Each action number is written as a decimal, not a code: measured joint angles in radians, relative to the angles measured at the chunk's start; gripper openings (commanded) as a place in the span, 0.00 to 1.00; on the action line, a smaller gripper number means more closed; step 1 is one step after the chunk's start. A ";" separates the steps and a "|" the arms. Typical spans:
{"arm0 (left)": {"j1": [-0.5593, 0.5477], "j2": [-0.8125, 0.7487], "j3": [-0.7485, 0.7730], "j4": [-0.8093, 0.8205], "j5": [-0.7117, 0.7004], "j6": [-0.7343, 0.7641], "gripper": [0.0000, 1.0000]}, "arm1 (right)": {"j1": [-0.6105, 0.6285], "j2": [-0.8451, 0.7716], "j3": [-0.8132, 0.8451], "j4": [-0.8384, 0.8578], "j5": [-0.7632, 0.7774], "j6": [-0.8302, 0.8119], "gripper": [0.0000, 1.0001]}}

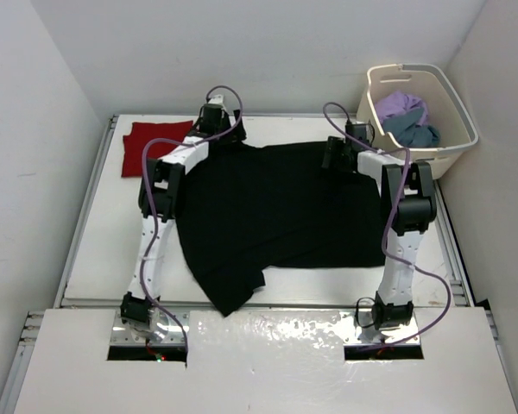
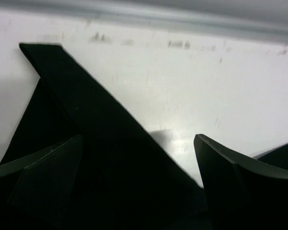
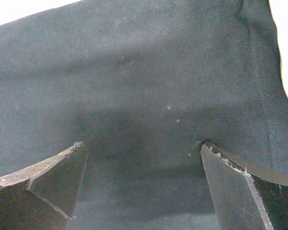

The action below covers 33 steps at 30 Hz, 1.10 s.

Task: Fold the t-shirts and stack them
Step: Flatten out the tshirt

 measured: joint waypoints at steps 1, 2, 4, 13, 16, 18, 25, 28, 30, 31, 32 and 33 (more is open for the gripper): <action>0.004 0.022 0.034 0.002 0.011 0.000 1.00 | -0.001 0.015 0.024 -0.008 0.002 0.000 0.99; 0.009 0.051 0.079 0.004 0.026 -0.002 1.00 | -0.002 0.034 0.058 -0.020 0.003 0.000 0.99; 0.021 0.086 0.127 0.023 0.056 -0.005 1.00 | -0.005 0.062 0.102 -0.027 0.000 0.000 0.99; 0.060 0.092 0.165 0.073 0.135 -0.028 1.00 | -0.003 0.052 0.105 -0.018 -0.052 -0.023 0.99; 0.059 0.006 0.092 0.061 0.140 -0.024 1.00 | 0.010 -0.042 0.023 -0.009 -0.061 -0.046 0.99; 0.054 -0.105 -0.013 0.051 0.134 -0.020 1.00 | 0.023 -0.134 -0.052 0.019 -0.064 -0.053 0.99; -0.017 -0.666 -0.540 0.068 -0.011 -0.041 1.00 | 0.053 -0.480 -0.365 0.167 -0.058 -0.041 0.99; -0.069 -0.888 -0.771 0.078 -0.076 -0.116 1.00 | 0.049 -0.550 -0.453 0.188 -0.018 -0.021 0.99; -0.103 -0.982 -0.887 0.055 -0.095 -0.172 1.00 | 0.046 -0.568 -0.490 0.192 0.006 -0.002 0.99; -0.114 -1.013 -0.936 0.050 -0.102 -0.198 1.00 | 0.044 -0.572 -0.505 0.197 0.014 0.011 0.99; -0.124 -1.041 -0.988 0.035 -0.112 -0.220 1.00 | 0.041 -0.575 -0.518 0.200 0.019 0.025 0.99; -0.134 -1.068 -1.043 0.010 -0.120 -0.243 1.00 | 0.040 -0.576 -0.528 0.203 0.023 0.036 0.99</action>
